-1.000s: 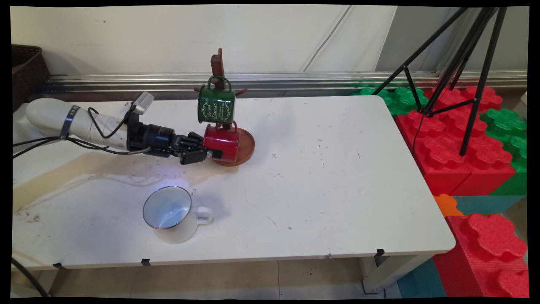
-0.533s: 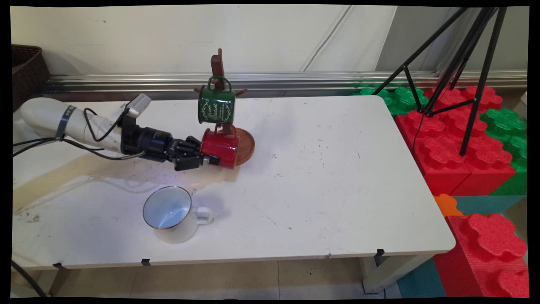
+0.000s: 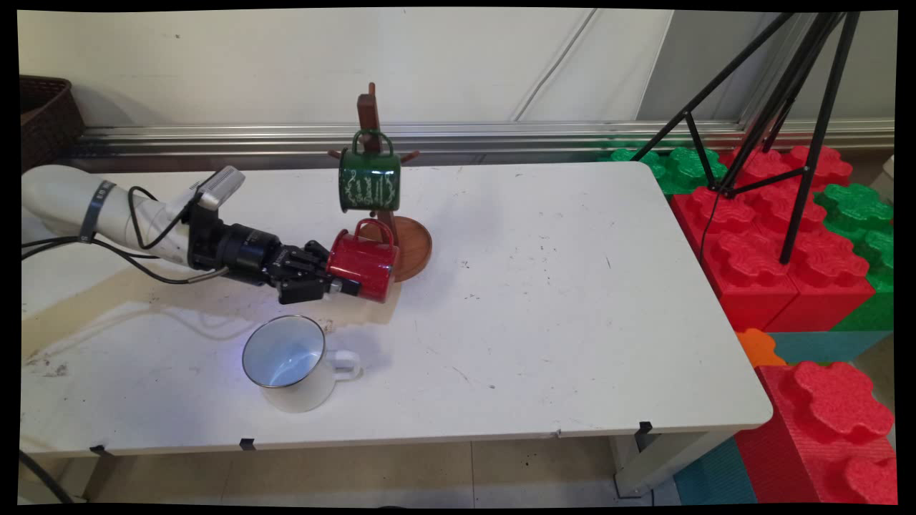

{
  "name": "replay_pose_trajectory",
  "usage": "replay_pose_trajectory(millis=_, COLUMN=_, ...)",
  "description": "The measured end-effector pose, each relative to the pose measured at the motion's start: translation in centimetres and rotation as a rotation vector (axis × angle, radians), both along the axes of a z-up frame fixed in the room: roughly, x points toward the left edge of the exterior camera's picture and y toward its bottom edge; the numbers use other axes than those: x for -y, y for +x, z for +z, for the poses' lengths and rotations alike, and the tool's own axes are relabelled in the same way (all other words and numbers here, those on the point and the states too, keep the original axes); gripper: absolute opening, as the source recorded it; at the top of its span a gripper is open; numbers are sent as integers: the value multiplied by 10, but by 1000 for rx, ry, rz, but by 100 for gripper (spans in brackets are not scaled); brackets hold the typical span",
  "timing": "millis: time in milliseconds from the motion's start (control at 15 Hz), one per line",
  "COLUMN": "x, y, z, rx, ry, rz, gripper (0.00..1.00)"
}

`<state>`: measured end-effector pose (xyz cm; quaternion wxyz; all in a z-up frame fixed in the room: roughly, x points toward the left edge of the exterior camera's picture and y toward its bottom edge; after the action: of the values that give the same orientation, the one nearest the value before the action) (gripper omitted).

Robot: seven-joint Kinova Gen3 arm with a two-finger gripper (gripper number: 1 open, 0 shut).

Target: Place the picked object on the table

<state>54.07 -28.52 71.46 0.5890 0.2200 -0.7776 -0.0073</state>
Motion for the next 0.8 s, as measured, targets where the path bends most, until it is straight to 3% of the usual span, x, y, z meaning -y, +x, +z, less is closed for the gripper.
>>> replay_pose_trajectory(millis=800, x=-15, y=46, z=33, rx=92, ry=-59, rz=-6, gripper=0)
